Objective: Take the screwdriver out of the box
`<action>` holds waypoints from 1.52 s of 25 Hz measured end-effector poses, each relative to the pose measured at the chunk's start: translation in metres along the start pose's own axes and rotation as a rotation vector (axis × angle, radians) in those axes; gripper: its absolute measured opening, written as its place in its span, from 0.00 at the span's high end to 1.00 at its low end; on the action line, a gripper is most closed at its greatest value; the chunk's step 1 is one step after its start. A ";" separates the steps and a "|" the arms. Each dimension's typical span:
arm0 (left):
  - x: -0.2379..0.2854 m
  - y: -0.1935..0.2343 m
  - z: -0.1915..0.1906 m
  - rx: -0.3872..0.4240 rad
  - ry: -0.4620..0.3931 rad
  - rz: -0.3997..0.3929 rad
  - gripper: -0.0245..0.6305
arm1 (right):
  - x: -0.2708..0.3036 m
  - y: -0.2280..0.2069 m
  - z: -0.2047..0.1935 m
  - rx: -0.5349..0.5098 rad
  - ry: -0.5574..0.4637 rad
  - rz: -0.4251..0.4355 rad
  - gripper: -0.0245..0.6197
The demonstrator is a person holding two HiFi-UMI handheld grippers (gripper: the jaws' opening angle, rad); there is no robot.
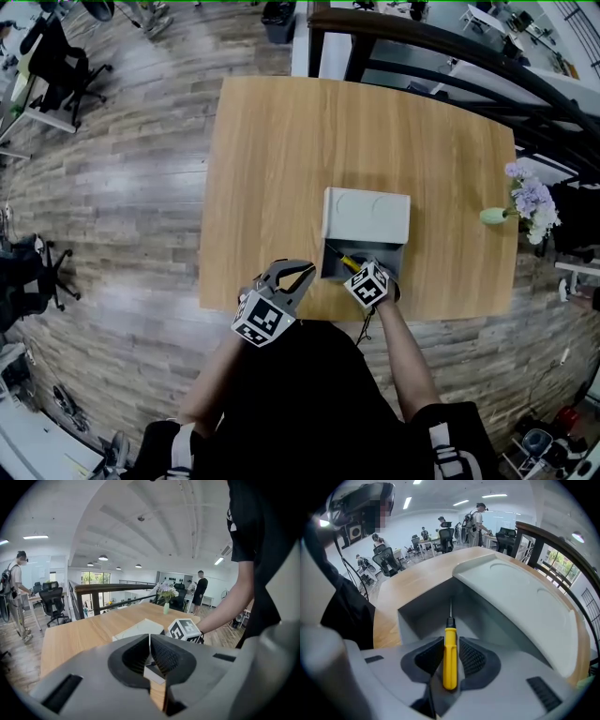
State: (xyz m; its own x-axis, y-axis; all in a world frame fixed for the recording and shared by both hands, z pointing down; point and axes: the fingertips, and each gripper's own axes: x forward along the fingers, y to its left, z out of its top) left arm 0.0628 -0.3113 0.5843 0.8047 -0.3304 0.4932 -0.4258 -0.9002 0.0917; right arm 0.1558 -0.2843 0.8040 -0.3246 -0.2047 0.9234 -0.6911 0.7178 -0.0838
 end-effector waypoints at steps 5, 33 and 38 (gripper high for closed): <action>0.001 0.000 -0.002 0.005 0.013 0.002 0.92 | 0.006 0.000 0.000 -0.005 0.018 0.008 0.79; -0.008 -0.016 0.016 0.064 -0.021 0.000 0.92 | -0.016 -0.002 0.003 -0.092 0.043 -0.040 0.83; -0.013 -0.028 0.018 0.073 -0.030 -0.003 0.92 | -0.029 -0.003 -0.002 -0.101 0.035 -0.079 0.83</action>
State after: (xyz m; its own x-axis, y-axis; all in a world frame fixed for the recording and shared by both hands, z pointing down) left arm 0.0722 -0.2869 0.5595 0.8184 -0.3354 0.4666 -0.3932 -0.9190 0.0289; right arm 0.1685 -0.2797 0.7779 -0.2480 -0.2408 0.9384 -0.6442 0.7644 0.0259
